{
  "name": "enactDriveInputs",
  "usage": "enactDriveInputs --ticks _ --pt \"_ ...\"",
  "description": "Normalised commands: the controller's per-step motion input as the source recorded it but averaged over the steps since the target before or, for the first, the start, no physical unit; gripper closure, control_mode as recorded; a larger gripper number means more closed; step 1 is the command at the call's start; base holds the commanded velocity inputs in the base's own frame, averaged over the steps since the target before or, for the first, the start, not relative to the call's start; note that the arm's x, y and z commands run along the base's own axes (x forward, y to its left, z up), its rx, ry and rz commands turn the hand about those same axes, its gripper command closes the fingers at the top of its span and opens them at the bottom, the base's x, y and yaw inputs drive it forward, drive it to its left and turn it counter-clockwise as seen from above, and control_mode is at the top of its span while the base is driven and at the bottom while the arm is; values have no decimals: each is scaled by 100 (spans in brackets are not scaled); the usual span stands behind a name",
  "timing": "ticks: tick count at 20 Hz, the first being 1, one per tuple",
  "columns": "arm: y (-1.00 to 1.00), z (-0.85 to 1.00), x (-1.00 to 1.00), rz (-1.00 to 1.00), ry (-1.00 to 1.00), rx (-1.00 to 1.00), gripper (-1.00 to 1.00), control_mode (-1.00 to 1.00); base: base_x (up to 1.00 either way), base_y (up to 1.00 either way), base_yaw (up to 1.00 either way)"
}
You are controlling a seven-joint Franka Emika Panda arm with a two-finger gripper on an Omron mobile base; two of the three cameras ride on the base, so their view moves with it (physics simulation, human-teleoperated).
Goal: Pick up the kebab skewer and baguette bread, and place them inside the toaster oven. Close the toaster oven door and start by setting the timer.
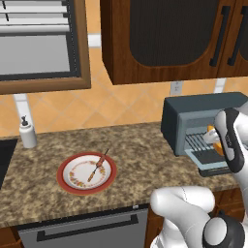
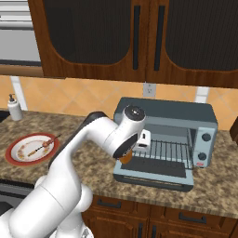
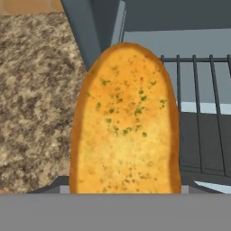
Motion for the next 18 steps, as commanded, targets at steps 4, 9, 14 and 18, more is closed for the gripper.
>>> enactDriveInputs --ticks 4,9,14,18 --pt "0 -7 0 0 0 0 100 -100 0 0 0" --pt "6 -7 5 0 0 0 100 -100 0 0 0" --pt "3 -4 4 0 0 0 100 -100 0 0 0" --pt "1 -6 14 3 0 0 100 -100 0 0 0"
